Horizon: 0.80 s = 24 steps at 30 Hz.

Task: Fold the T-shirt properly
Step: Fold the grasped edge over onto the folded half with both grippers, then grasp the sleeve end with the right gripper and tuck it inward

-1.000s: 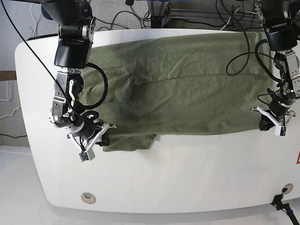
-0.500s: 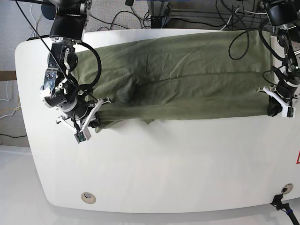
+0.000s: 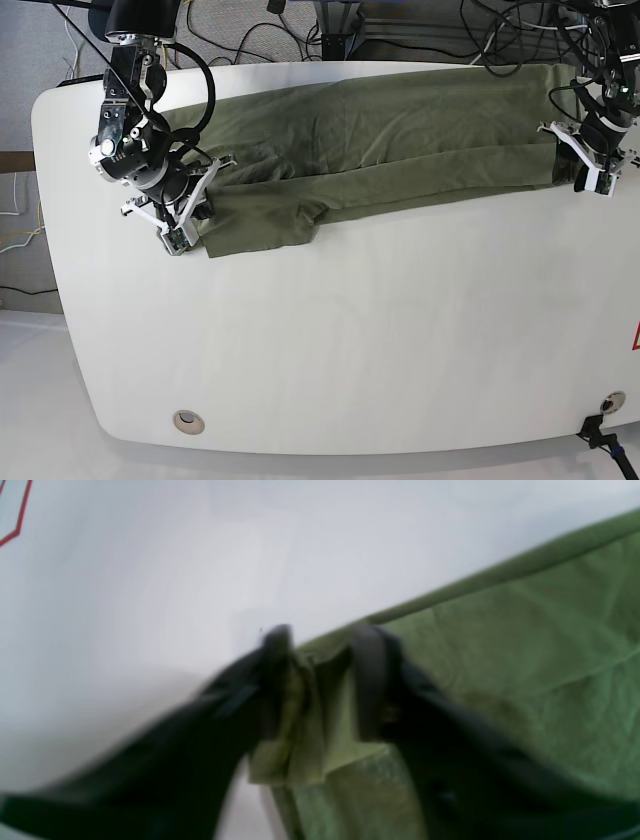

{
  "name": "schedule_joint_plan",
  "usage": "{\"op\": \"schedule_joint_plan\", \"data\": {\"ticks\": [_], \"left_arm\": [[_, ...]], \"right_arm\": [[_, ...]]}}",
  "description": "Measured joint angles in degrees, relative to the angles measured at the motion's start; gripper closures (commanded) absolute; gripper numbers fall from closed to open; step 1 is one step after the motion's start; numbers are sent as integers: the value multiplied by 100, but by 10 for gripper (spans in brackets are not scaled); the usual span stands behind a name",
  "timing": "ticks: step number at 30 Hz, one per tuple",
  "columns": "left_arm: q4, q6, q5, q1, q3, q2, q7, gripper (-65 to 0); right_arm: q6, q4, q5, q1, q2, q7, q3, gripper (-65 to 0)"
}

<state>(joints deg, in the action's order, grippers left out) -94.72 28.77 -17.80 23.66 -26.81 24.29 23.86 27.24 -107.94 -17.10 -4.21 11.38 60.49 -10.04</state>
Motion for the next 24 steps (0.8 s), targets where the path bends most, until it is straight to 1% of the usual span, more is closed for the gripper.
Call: {"op": "schedule_joint_plan", "data": {"ticks": [1,2,3,4,6,8,9,10,12,13,14,15,17,20,24], "left_arm": [[0,-17,0,-4,-144,7,205,-339],[0,-28,7,-17,-293,31,544,-371],[4,-44,28,-28,-431,52,802,-398],[13,-42,24,-31,-564,68,914,-422],[11,-42,20,-28,-758,122,955,-443],[-9,-15,-24,-35,-942,229,949,-442],[-33,-4,-22,-87,-1078,258,949,-441],[-48,-33,-48,-203,-1172,278,994,-441],[-98,-87,-168,-472,-1198,286,955,-441],[-127,-28,-278,-546,-1141,289,911,-441],[-146,31,-317,-599,-1071,273,905,-441],[-160,20,-321,-636,-970,260,892,-441],[-118,-46,-212,-658,-774,243,994,-441],[-129,-17,-247,-702,-595,227,953,-441],[-131,-22,-214,-693,-581,33,962,-441]], "right_arm": [[0,0,4,-15,7,0,0,0],[0,0,4,-31,7,0,-2,0],[-4,2,2,-63,7,-2,-7,-54],[-22,2,-7,-109,39,-2,-15,-127],[-22,-2,11,-195,103,15,-24,-256],[-20,-44,48,-186,133,122,-39,-355],[-20,-127,44,-120,149,120,-44,-388],[-17,-179,35,57,166,107,-44,-404],[7,-129,22,527,144,79,-39,-400],[4,-7,-15,739,149,-50,-42,-400],[-17,153,-24,935,111,-66,-46,-400],[-22,323,63,1091,52,-13,-52,-400],[35,811,13,1357,33,-122,-44,-400],[17,1836,11,1694,9,-702,-24,-400],[-33,3082,50,1797,57,-1427,-24,-400]]}}
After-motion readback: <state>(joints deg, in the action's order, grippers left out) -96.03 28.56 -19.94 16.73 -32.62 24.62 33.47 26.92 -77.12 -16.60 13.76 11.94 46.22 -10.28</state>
